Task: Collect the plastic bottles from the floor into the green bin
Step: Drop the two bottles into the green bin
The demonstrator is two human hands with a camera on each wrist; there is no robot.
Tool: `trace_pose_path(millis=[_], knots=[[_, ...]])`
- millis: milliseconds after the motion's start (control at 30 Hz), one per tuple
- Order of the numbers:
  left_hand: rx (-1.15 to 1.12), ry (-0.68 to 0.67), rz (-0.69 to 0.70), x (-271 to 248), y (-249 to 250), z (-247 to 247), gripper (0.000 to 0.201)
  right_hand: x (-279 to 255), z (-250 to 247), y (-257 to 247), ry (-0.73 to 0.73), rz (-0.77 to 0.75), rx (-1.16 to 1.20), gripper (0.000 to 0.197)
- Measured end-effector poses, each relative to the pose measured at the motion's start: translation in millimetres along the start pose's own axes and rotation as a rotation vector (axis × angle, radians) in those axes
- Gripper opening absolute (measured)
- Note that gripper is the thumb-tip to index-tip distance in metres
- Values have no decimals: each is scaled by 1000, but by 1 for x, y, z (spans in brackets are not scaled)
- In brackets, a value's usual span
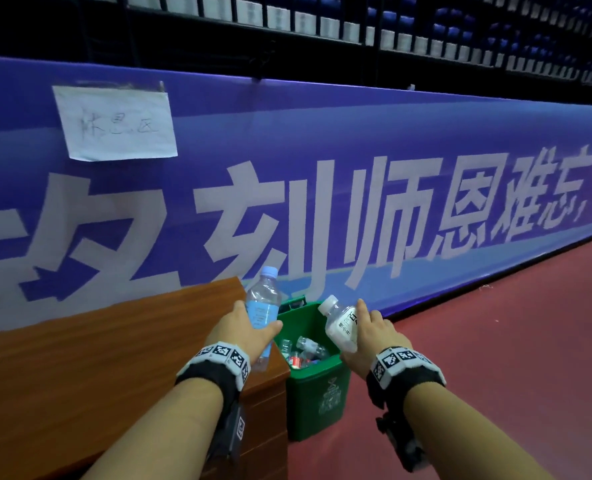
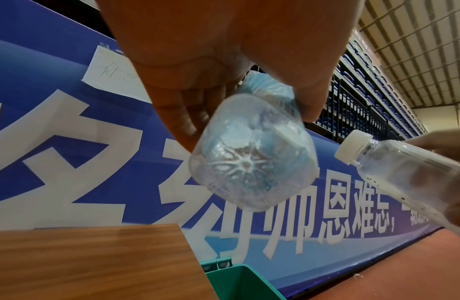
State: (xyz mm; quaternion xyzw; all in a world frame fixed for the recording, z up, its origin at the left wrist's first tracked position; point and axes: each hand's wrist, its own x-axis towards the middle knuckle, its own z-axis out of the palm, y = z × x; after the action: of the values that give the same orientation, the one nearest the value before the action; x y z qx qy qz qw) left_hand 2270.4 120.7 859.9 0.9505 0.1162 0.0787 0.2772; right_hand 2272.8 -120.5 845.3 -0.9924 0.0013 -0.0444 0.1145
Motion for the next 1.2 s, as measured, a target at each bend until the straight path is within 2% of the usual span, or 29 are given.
trace_pose_path(millis=[133, 333, 667, 1000, 1200], knots=[[31, -2, -11, 55, -11, 3, 56, 57, 9, -16, -10, 5, -22, 109], [-12, -42, 35, 147, -9, 15, 54, 131, 23, -23, -11, 84, -12, 108], [59, -136, 45, 261, 13, 82, 63, 241, 58, 2, -84, 130, -12, 109], [-17, -100, -85, 368, 56, 127, 64, 392, 81, 13, -126, -39, 4, 106], [-20, -139, -151, 424, 47, 155, 63, 451, 109, 8, -184, -41, 16, 107]])
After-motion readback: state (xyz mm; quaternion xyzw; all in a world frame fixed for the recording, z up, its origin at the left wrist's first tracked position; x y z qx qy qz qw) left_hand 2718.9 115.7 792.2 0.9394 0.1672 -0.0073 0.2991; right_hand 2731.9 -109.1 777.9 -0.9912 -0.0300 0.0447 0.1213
